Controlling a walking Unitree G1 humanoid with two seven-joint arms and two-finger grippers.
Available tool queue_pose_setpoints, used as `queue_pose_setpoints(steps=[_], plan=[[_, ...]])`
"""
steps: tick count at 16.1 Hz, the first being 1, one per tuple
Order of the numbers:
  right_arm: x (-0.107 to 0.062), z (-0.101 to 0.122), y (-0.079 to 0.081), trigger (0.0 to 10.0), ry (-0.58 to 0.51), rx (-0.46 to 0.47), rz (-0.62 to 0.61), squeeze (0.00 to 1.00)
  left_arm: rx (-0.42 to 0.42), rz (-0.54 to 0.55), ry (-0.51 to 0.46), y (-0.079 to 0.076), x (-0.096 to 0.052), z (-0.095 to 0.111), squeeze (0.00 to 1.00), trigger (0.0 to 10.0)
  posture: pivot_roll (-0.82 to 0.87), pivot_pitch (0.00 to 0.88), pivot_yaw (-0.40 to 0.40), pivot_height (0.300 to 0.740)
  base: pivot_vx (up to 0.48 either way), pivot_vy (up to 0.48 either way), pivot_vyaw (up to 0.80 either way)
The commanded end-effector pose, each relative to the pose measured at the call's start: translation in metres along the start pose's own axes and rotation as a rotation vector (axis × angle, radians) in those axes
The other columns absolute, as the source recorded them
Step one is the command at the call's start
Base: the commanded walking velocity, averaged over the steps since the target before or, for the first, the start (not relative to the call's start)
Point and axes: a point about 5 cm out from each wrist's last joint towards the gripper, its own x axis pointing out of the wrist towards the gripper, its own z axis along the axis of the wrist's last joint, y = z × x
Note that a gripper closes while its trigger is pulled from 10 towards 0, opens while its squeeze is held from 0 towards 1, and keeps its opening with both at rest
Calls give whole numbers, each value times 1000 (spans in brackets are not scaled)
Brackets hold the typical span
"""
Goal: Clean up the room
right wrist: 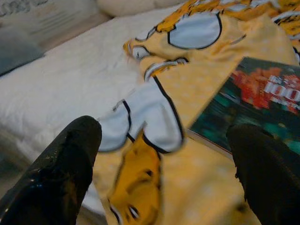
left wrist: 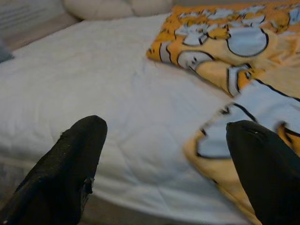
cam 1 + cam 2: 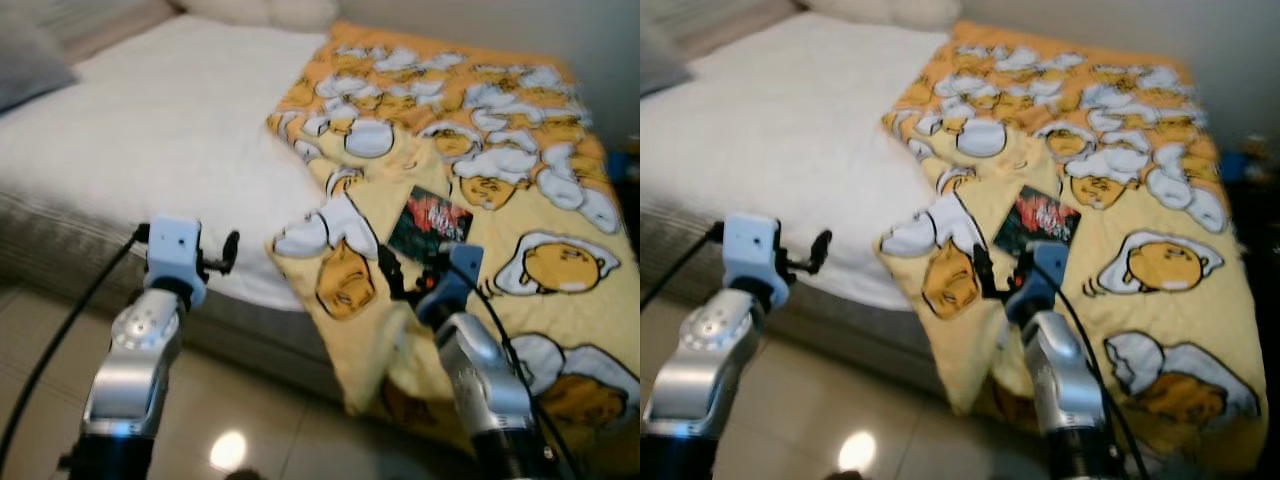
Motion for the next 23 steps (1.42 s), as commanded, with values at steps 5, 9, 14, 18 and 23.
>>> queue_pose_setpoints(steps=[5, 9, 14, 18, 23], plan=[[0, 4, 4, 10000, 5, 19, 38, 1000, 25, -2, -11, 3, 0, 2, 1000, 10000, -10, 0, -8, 740, 0, -417, 800], [-1, 0, 5, 10000, 26, 25, 56, 1000, 34, -2, -12, 5, -1, 3, 1000, 10000, -6, 0, -8, 740, 0, -414, 800], [-2, -2, 6, 10000, 46, 45, 70, 1000, 38, -2, -12, 4, -1, 2, 1000, 10000, -6, 0, -7, 740, 0, -417, 640], [-2, -5, 6, 10000, 74, 32, 65, 1000, 29, -28, 4, 2, 0, 1, 941, 10000, -6, 0, -7, 740, 0, 0, 0], [-1, -2, 4, 10000, 63, 45, 40, 0, 57, -128, 8, -7, -4, 0, 812, 10000, -11, 0, -8, 740, 0, 0, 0]])
